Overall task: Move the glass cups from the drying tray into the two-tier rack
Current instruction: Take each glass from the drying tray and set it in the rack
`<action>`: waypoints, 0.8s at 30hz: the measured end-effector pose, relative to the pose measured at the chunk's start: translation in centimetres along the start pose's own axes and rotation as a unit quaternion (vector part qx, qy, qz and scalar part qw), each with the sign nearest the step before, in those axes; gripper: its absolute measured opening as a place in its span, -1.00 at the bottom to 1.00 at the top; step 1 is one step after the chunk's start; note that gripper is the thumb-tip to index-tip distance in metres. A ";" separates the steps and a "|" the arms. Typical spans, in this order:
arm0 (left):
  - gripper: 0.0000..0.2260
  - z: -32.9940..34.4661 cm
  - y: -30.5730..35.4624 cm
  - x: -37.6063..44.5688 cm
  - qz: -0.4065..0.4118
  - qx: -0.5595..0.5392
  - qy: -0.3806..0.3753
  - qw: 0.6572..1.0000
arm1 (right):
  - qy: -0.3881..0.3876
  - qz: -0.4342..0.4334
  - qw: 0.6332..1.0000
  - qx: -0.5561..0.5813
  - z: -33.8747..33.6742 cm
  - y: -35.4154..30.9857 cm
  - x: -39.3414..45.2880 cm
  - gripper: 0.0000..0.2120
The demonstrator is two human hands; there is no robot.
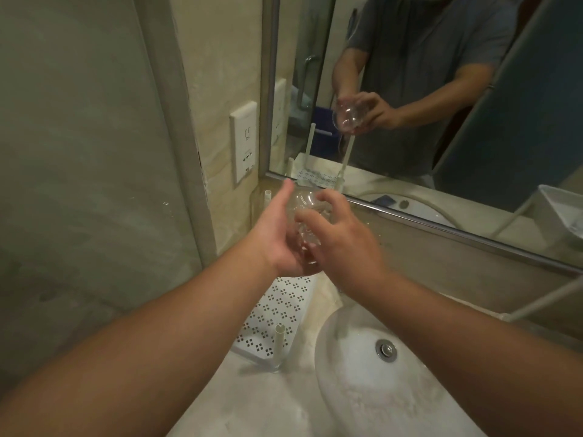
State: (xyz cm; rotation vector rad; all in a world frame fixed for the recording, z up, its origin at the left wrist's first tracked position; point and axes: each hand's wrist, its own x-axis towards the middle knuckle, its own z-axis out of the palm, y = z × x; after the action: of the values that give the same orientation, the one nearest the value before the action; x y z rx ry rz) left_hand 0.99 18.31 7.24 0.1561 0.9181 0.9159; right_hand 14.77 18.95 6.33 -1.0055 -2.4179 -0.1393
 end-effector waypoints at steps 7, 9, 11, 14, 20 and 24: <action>-0.42 1.1 0.2 -1.3 0.082 0.088 -0.033 0.992 | 0.019 0.057 0.989 0.133 -1.0 -0.4 -1.8 -0.65; -0.47 1.4 0.0 -1.3 0.111 0.116 -0.027 0.987 | 0.031 0.081 0.985 0.147 -1.4 -0.5 -2.2 -0.70; -0.45 1.8 -0.2 -1.4 0.147 0.146 0.005 0.978 | 0.042 0.123 0.973 0.189 -1.9 -0.6 -2.5 -0.72; -0.39 2.3 -0.8 -1.7 0.183 0.190 0.018 0.964 | 0.059 0.213 0.930 0.293 -2.3 -0.3 -2.3 -0.58; -0.45 3.2 -2.6 -1.8 0.227 0.213 -0.016 0.950 | 0.004 0.306 0.873 0.379 -3.8 1.5 -2.3 -0.20; -0.42 4.1 -3.8 -1.4 0.234 0.211 -0.035 0.949 | 0.007 0.308 0.878 0.368 -4.6 2.3 -3.3 -0.14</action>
State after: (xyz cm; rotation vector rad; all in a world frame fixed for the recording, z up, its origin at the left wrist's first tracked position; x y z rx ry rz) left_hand 6.01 15.93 8.86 0.7961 1.0203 1.1279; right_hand 20.25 17.24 8.41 -1.2865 -1.7473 0.9151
